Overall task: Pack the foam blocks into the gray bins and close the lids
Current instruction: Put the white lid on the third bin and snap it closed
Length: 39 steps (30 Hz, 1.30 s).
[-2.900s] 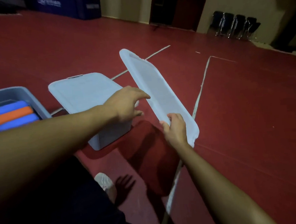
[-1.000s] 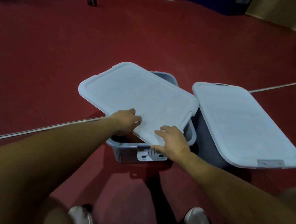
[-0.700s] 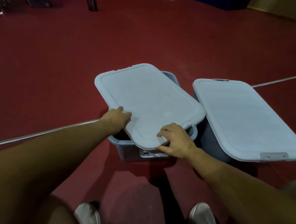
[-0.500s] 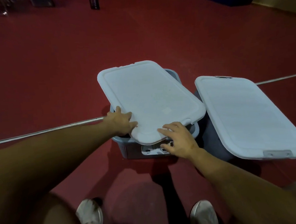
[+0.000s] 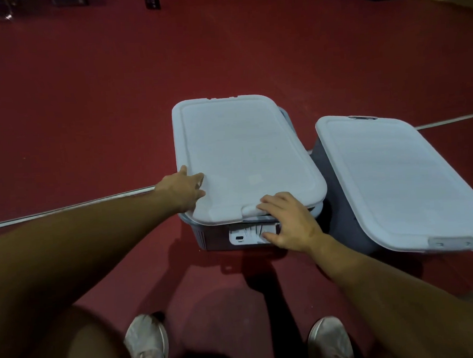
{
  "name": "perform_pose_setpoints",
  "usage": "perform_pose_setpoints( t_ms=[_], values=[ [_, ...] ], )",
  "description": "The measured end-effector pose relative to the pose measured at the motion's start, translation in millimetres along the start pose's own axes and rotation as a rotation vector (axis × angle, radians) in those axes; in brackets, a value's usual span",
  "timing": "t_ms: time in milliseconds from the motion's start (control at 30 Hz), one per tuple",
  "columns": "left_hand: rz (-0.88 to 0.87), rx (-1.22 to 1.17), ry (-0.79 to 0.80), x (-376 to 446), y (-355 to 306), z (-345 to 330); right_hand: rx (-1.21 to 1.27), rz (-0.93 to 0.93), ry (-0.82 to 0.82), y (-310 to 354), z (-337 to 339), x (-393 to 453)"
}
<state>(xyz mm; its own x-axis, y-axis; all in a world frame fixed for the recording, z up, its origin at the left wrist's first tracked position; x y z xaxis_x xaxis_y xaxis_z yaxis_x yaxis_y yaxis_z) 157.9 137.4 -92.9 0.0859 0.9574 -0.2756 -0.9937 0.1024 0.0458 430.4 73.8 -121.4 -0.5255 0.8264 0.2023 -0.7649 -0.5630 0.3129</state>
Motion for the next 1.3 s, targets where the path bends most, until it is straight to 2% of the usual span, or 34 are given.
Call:
perform_pose_setpoints(
  t_ms=[167, 233, 400, 533, 667, 833, 967, 1067, 1133, 1200, 1300],
  values=[
    [0.012, 0.101, -0.024, 0.6, 9.9, -1.5, -0.026, 0.120, -0.033, 11.2, -8.9, -4.4],
    [0.006, 0.101, -0.031, 2.5, 13.6, -6.1, -0.036, 0.143, 0.023, 11.5, -15.8, -8.8],
    [-0.053, 0.001, 0.033, 10.7, 14.2, -18.2, -0.008, 0.052, 0.095, 1.8, -17.7, -6.3],
    [-0.031, -0.045, 0.078, 5.6, 6.8, -25.1, -0.122, 0.050, 0.146, 1.0, -26.1, -6.0],
    [-0.049, 0.072, -0.052, -8.3, -5.6, -11.1, -0.228, 0.073, 0.020, 4.9, -31.8, -0.3],
    [-0.079, 0.071, -0.074, -9.1, -13.9, -8.0, -0.084, 0.141, -0.055, -7.7, -18.1, -2.6],
    [-0.106, 0.034, -0.107, -8.2, -18.0, -3.8, -0.013, 0.037, -0.145, -15.7, -9.5, 0.5],
    [-0.229, -0.107, -0.166, -10.9, -30.3, -2.8, 0.052, -0.070, -0.060, -13.4, -5.9, 9.0],
    [-0.342, -0.196, -0.142, -15.8, -41.6, -4.9, 0.111, -0.217, 0.003, -12.3, -0.8, 16.7],
    [-0.443, -0.186, -0.083, -21.4, -52.9, -8.5, 0.174, -0.331, 0.040, -11.6, 4.3, 21.0],
    [-0.460, -0.155, -0.029, -26.1, -61.0, -11.5, 0.062, -0.424, 0.004, -19.6, 13.6, 16.1]
  ],
)
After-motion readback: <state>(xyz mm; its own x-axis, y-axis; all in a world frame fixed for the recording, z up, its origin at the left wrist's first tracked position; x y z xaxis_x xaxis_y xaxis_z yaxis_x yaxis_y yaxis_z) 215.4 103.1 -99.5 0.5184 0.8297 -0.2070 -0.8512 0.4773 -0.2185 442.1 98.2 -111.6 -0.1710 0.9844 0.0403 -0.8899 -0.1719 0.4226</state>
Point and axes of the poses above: each hand's wrist, its own x-axis towards the middle knuckle, its own z-axis out of the back of the hand, y = z × x, the point moved 3 cm from there along x, towards the middle knuckle, and after that the axes turned 6 degrees about x, right-handed, at the moved point
